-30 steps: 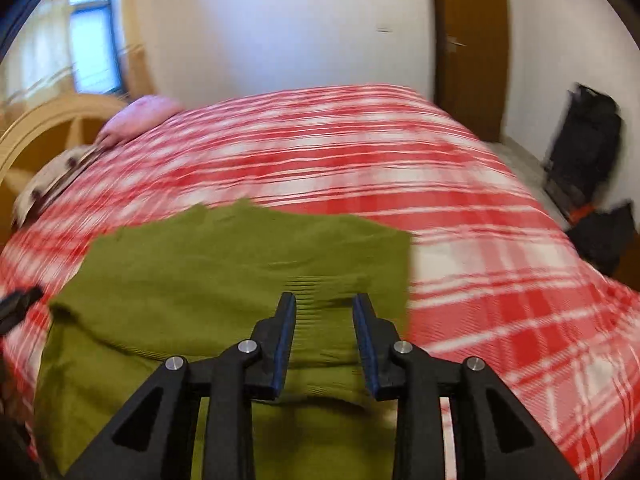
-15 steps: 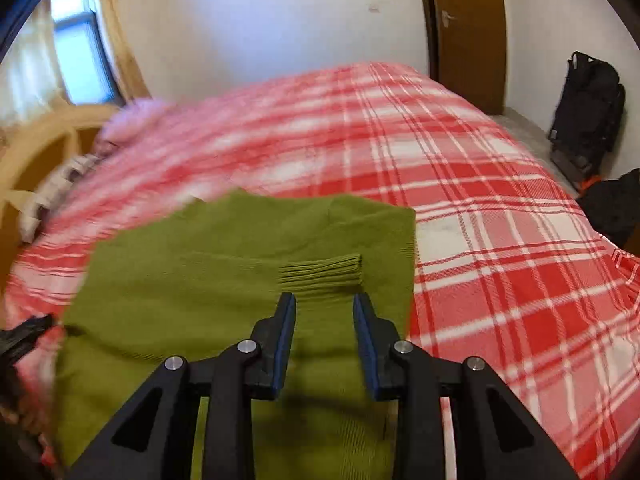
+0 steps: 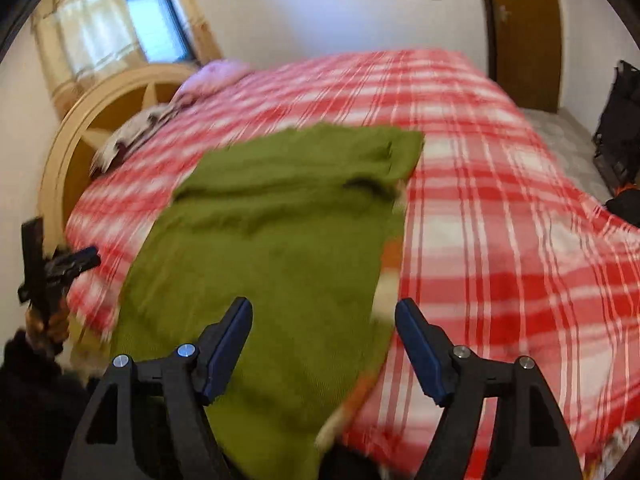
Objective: Fold small clothes
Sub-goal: 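Grasp the ribbed hem with both grippers and lift it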
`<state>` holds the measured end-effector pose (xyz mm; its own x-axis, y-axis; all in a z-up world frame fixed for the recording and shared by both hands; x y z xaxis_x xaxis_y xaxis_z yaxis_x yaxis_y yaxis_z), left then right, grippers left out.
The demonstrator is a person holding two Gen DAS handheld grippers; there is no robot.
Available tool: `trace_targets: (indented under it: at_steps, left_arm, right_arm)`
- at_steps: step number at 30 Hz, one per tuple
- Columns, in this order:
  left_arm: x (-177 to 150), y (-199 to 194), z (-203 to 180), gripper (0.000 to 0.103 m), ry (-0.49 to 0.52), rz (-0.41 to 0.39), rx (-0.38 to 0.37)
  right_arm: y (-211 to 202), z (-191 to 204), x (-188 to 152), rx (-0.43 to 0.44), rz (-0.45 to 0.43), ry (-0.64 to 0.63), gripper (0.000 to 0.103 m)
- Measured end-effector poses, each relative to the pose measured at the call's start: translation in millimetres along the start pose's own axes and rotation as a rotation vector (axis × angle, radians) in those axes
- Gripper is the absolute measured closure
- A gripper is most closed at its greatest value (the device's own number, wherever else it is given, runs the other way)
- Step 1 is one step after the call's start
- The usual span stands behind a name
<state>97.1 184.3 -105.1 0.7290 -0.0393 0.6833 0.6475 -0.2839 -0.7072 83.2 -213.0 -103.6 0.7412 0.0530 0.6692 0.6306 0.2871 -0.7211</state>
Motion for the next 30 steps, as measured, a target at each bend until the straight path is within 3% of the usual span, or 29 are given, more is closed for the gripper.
trace_targets:
  at_steps: [5,10,15,20,22,24,30]
  left_arm:
    - [-44,-3,-26,0.012,0.042,0.104,-0.07]
    - [-73,1,-36,0.012,-0.01,0.176,-0.136]
    - [-89,16,-34,0.012,-0.095,0.248,-0.188]
    - [-100,16,-36,0.012,-0.099,0.259,-0.202]
    - [-102,16,-37,0.012,-0.104,0.263,-0.22]
    - [-106,21,-38,0.015,-0.112,0.292,-0.238]
    - [-121,28,-53,0.035,-0.056,0.372,-0.274]
  right_arm:
    - [0,10,-52,0.018,0.112,-0.02,0.028]
    - [5,12,-88,0.058,0.185,0.042,0.028]
    - [21,-2,-111,0.072,0.252,0.172,0.028]
    - [36,2,-124,0.115,0.303,0.206,0.029]
    - [42,9,-126,0.113,0.321,0.177,0.038]
    - [50,12,-130,0.11,0.349,0.176,0.053]
    - [62,12,-137,0.154,0.369,0.221,0.055]
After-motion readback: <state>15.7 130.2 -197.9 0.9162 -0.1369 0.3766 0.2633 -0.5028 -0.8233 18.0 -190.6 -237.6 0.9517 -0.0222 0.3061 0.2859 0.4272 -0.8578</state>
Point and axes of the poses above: each gripper's, at about its wrist camera, not at the fingertips, and y roughly the way its jaws point, z to its left, x to its top, the point moved 2 cm from there along y, roughly the way its jaws point, and after that the axes turned 2 degrees about -y, right-handed, at the moved point
